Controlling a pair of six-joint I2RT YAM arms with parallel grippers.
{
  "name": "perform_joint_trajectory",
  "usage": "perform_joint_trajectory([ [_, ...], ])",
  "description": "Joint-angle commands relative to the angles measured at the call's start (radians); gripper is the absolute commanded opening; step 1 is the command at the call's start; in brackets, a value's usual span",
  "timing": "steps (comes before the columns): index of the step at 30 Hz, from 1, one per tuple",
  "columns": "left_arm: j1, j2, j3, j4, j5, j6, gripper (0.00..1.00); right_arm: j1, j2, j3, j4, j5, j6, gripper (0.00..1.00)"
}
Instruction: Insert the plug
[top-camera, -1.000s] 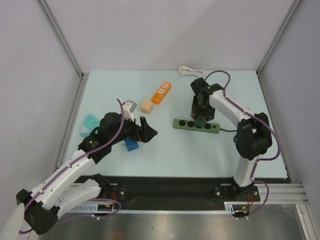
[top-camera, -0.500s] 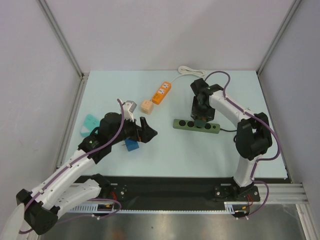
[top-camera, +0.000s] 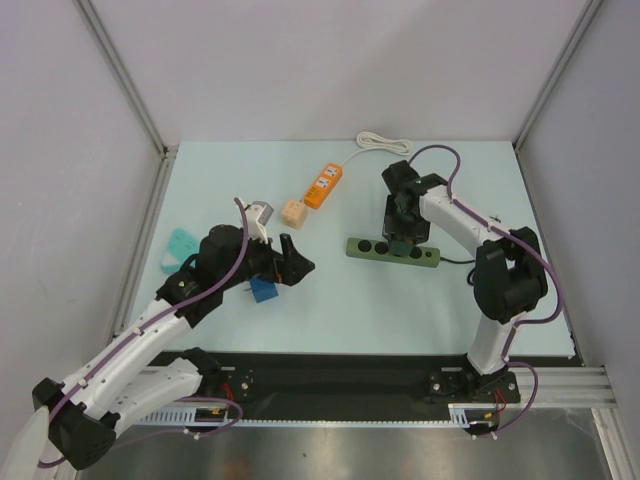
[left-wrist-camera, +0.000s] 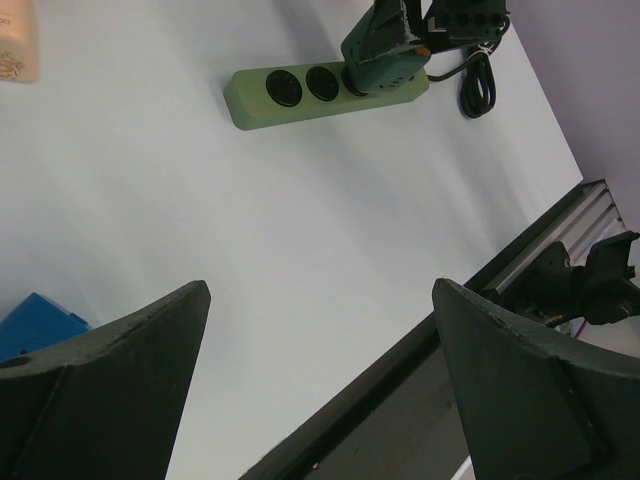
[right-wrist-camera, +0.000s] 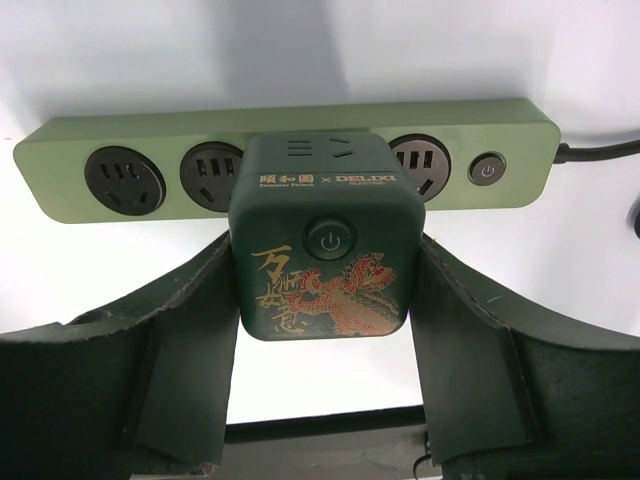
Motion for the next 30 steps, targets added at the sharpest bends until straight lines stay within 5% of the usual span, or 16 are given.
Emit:
perform_joint_trajectory([
  [1,0.009,-0.02,-0.002,0.018,-0.01,0.019,1.0,0.008,-0.025,-0.038,0.018,0.028,-0.017,0.0],
  [30,0.008,-0.013,-0.004,0.016,-0.026,0.019,1.0,0.05,-0.005,-0.236,0.188,0.06,0.021,0.0],
])
